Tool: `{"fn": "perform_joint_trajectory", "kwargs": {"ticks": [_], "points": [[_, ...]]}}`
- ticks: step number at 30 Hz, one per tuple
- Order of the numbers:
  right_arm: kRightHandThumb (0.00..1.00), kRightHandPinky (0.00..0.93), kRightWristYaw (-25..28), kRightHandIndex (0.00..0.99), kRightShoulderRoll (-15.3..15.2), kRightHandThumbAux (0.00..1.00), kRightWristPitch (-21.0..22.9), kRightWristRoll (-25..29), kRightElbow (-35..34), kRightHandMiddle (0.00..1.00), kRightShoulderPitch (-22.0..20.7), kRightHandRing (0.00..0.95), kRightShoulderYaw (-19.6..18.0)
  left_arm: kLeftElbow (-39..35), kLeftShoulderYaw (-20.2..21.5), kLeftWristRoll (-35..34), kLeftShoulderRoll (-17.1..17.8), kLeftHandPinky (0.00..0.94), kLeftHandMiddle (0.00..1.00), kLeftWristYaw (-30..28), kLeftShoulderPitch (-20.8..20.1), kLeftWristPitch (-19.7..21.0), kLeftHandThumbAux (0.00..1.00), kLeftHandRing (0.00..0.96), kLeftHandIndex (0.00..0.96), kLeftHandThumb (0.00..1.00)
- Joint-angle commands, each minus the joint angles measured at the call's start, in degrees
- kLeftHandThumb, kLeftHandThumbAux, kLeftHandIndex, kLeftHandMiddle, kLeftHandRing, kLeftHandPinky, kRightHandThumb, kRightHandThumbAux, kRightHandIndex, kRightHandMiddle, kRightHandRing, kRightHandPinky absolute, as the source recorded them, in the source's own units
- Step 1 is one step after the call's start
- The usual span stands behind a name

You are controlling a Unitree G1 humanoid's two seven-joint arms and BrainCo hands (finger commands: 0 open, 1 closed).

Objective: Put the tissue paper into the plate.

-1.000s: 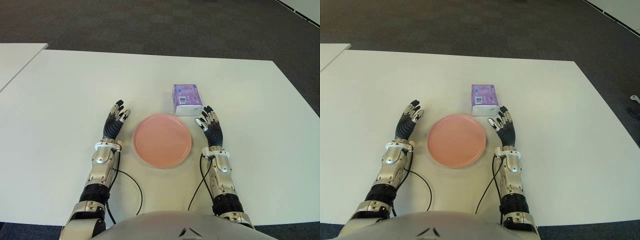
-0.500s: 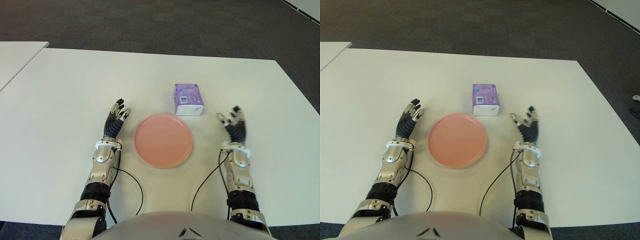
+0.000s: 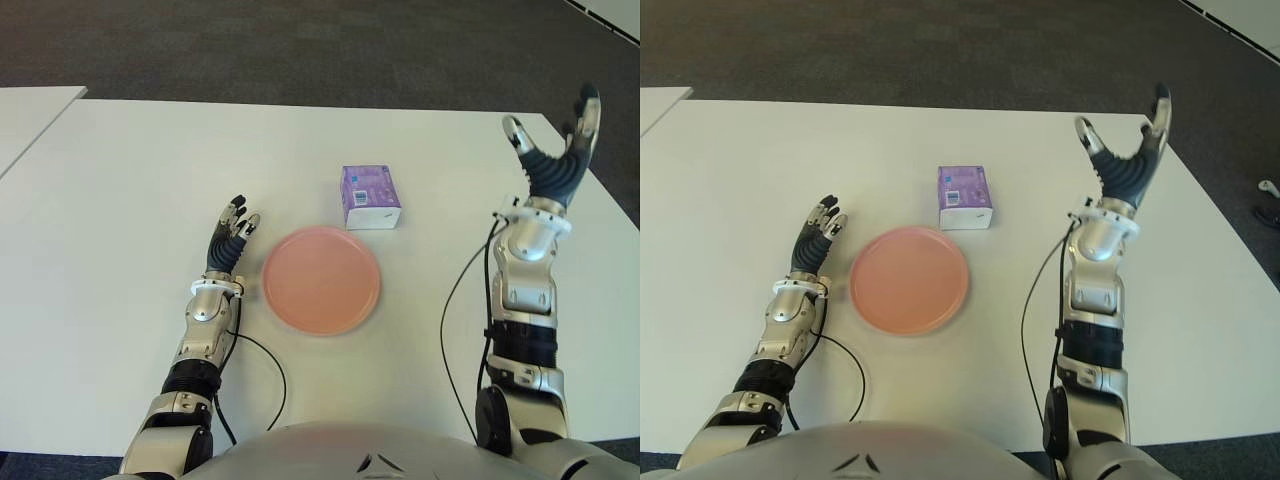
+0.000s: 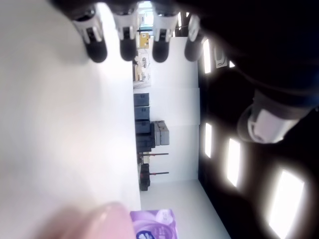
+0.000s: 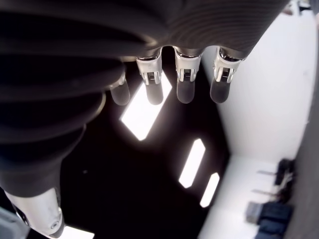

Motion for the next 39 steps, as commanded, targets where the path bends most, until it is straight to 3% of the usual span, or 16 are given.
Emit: {"fn": "perform_joint_trajectory", "kwargs": {"ticks": [1,5,10,18,25,33,39], "points": [[0.203,0.0,2.45,0.0,-2.35,0.651,-1.95,-1.87,1.72,0.0,-1.12,0.0,2.04,3.51,-0.54,1.04,-0.21,0.0,0.0,0.8,2.9,1.91,0.477,0.0,0.0,0.0],[0.232,0.0,6.18,0.0,-4.9,0.632,-1.33,-2.75,0.75,0.0,-2.7,0.0,3.14,3.46,-0.43,1.02,-0.21,0.0,0.0,0.84,2.83,2.65,0.473,0.0,0.0,0.0],[0.286,0.0,12.4,0.0,-7.1,0.586,4.05,-5.42,-3.72,0.0,-4.79,0.0,5.82,3.52,-0.14,0.86,-0.34,0.0,0.0,1.1,2.66,3.96,0.47,0.0,0.0,0.0],[0.334,0.0,18.97,0.0,-9.1,0.512,7.49,-6.95,3.18,0.0,-12.58,0.0,10.57,2.32,-0.27,0.97,-0.72,0.0,0.0,1.79,2.92,5.27,0.463,0.0,0.0,0.0],[0.411,0.0,25.98,0.0,-13.84,0.491,3.32,-10.42,10.67,0.0,-15.93,0.0,17.21,0.62,-0.39,0.86,-1.0,0.0,0.0,1.77,3.5,5.84,0.452,0.0,0.0,0.0],[0.367,0.0,32.87,0.0,-16.87,0.433,-2.31,-12.81,14.5,0.0,-16.95,0.0,22.81,-0.56,-0.48,1.21,-1.05,0.0,0.0,2.06,3.95,6.41,0.439,0.0,0.0,0.0],[0.313,0.0,35.34,0.0,-20.14,0.421,-11.58,-15.31,20.87,0.0,-16.82,0.0,27.21,-0.8,-0.28,0.99,-0.9,0.0,0.0,1.92,3.93,6.98,0.429,0.0,0.0,0.0]]}}
